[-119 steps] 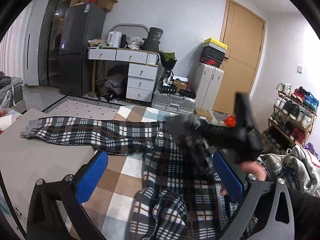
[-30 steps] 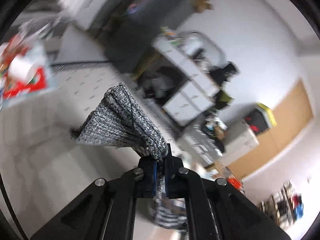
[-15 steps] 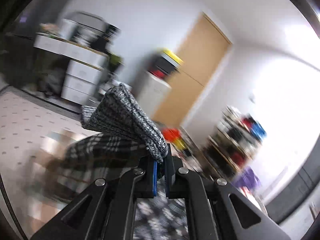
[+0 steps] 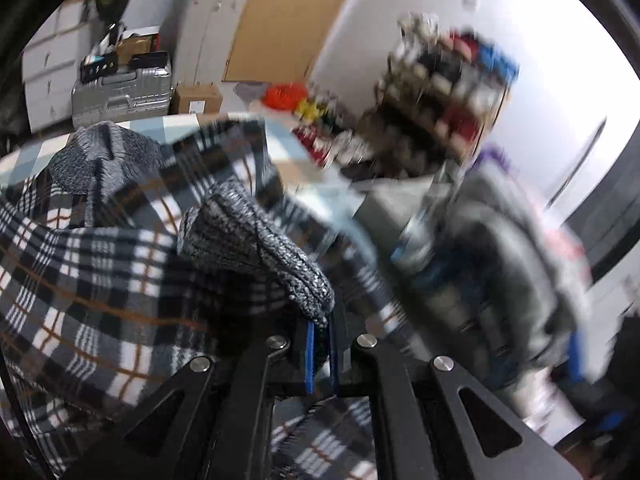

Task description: Fold large clothes

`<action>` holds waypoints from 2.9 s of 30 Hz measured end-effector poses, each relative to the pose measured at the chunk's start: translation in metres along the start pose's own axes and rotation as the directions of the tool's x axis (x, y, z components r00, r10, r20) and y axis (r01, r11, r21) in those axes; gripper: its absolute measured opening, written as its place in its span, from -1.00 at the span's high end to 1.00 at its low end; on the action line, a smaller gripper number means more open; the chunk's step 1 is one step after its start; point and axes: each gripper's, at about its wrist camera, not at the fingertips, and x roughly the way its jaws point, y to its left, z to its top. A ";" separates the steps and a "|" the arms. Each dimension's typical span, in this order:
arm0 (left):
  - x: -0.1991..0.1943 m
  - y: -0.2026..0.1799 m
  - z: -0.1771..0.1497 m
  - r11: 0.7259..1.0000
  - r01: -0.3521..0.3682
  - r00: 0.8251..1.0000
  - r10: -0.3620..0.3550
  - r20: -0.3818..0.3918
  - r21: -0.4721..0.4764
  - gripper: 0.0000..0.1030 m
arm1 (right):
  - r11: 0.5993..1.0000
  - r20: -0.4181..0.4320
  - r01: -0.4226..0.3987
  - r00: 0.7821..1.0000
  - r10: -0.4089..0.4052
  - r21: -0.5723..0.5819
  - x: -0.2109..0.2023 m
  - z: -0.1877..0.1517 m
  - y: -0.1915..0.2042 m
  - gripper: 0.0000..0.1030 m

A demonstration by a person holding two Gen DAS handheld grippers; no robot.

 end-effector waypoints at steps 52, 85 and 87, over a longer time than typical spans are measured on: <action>-0.061 0.223 0.111 0.921 -0.292 0.956 0.270 -0.119 -0.257 -0.38 | 0.805 -0.396 -0.010 0.874 -0.282 -0.593 0.280 0.026 0.068 -1.00; 0.026 0.292 0.141 0.909 -0.258 0.962 0.208 -0.180 -0.327 -0.38 | 0.422 -0.293 0.282 0.403 -0.867 -0.862 0.520 -0.031 -0.072 0.91; 0.031 0.288 0.142 0.919 -0.254 0.962 0.207 -0.180 -0.302 -0.38 | 0.422 -0.274 0.297 0.430 -0.860 -0.857 0.522 -0.028 -0.069 0.91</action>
